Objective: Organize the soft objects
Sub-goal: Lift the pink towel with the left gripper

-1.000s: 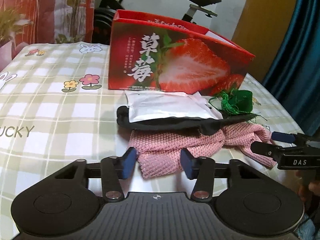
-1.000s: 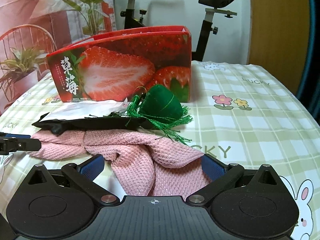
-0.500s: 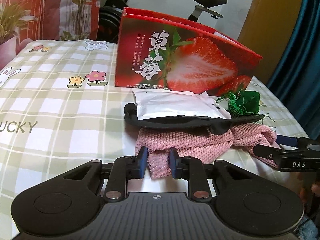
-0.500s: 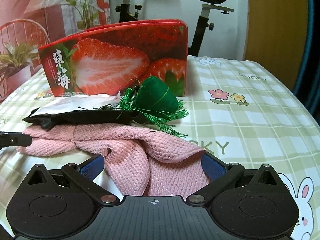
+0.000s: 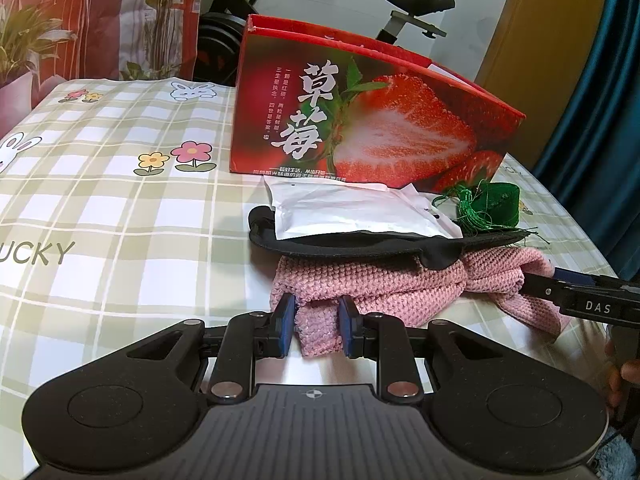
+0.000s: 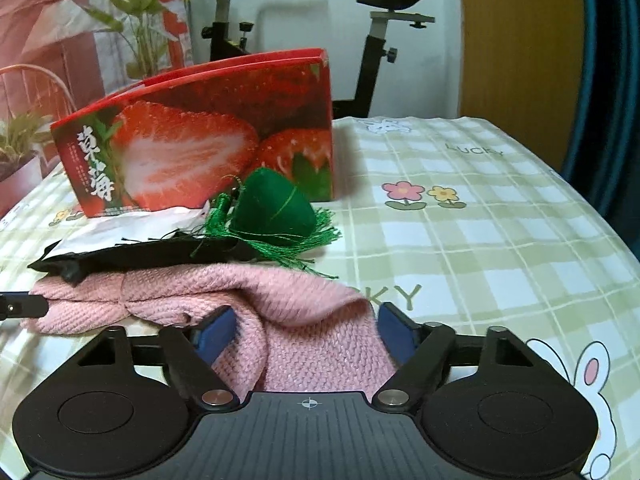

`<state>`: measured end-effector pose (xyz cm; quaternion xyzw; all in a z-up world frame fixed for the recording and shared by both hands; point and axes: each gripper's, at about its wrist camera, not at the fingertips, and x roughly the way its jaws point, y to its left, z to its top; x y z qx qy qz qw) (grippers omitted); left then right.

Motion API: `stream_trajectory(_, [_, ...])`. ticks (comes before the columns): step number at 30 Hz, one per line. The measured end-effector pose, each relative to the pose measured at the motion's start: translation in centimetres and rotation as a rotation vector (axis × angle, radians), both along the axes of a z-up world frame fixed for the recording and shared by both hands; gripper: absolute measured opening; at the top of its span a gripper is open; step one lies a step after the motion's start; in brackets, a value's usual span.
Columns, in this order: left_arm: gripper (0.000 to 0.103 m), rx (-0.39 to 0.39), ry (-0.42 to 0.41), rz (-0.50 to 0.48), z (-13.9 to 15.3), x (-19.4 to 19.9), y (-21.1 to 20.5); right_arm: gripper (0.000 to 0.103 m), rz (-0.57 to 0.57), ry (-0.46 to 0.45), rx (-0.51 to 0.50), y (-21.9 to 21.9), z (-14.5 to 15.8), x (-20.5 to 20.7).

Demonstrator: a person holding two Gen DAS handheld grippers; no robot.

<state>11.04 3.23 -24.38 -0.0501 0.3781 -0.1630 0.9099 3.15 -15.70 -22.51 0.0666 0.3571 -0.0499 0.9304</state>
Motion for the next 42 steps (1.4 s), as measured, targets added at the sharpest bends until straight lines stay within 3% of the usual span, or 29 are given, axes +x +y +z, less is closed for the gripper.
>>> stream_trajectory(4, [0.025,-0.002,0.002,0.001,0.0,0.0,0.0,0.065,0.04,-0.003,-0.001,0.6,0.0,0.0])
stream_trajectory(12, [0.025,-0.008,0.006,0.003,0.0,0.0,0.0,0.062,0.134,0.003,-0.022,1.9,0.0,0.1])
stream_trajectory(19, [0.028,-0.004,0.002,-0.01,0.0,0.0,-0.1,0.062,0.139,0.002,-0.016,1.9,0.0,0.1])
stream_trajectory(20, [0.024,-0.003,0.002,-0.006,0.0,0.0,-0.1,0.062,0.138,0.002,-0.015,1.9,0.0,0.2])
stream_trajectory(24, [0.01,-0.027,0.018,0.037,0.0,0.1,0.7,0.061,0.132,0.001,0.014,1.4,0.1,0.1])
stream_trajectory(30, [0.009,-0.074,0.049,0.183,0.0,0.2,3.2,0.06,0.109,-0.019,0.069,0.5,0.5,-0.4])
stream_trajectory(32, [0.009,-0.102,0.057,0.193,-0.1,0.3,3.6,0.059,0.105,-0.018,0.081,0.3,0.5,-0.3])
stream_trajectory(36, [0.009,-0.067,0.045,0.179,0.0,0.5,2.9,0.058,0.11,-0.013,0.08,0.5,0.4,-0.2])
stream_trajectory(39, [0.01,-0.081,0.048,0.181,-0.2,0.6,3.1,0.057,0.11,-0.015,0.081,0.6,0.4,-0.2])
stream_trajectory(42, [0.013,-0.097,0.049,0.17,-0.3,0.5,3.3,0.046,0.134,-0.014,0.086,0.9,0.3,-0.2])
